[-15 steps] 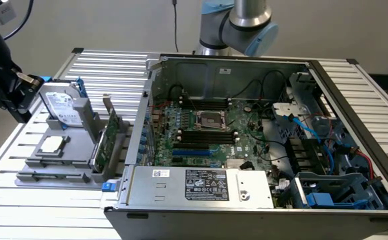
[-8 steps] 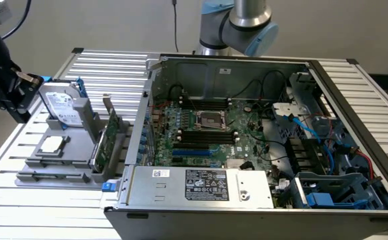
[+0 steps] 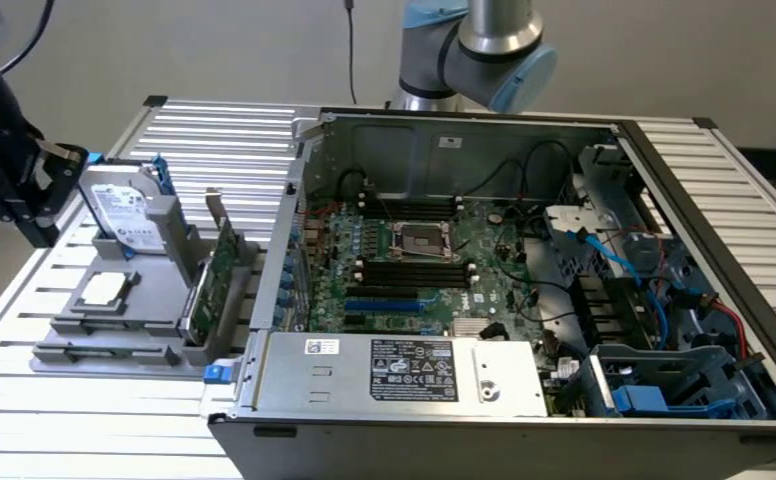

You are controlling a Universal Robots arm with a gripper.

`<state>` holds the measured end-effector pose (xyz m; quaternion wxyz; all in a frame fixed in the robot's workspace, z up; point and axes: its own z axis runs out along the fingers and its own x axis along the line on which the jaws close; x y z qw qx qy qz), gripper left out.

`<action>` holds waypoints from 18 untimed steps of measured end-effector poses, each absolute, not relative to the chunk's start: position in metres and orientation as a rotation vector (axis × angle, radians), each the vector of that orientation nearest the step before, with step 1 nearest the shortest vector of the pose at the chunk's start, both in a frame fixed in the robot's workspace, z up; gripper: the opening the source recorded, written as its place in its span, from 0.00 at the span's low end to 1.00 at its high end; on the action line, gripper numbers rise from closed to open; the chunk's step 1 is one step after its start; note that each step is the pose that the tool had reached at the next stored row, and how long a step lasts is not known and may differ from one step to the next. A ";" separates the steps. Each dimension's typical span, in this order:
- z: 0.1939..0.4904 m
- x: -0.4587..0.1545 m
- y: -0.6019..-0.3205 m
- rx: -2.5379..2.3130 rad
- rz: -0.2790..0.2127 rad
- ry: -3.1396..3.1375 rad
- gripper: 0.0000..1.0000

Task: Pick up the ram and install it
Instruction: 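Pick up the ram and move it above insertion slot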

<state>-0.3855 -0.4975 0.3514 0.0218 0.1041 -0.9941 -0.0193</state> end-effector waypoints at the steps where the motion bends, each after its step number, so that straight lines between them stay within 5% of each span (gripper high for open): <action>1: 0.351 -0.385 -0.498 0.350 -0.059 -3.077 0.10; 18: 0.336 -0.385 -0.498 0.820 -0.048 -2.981 0.10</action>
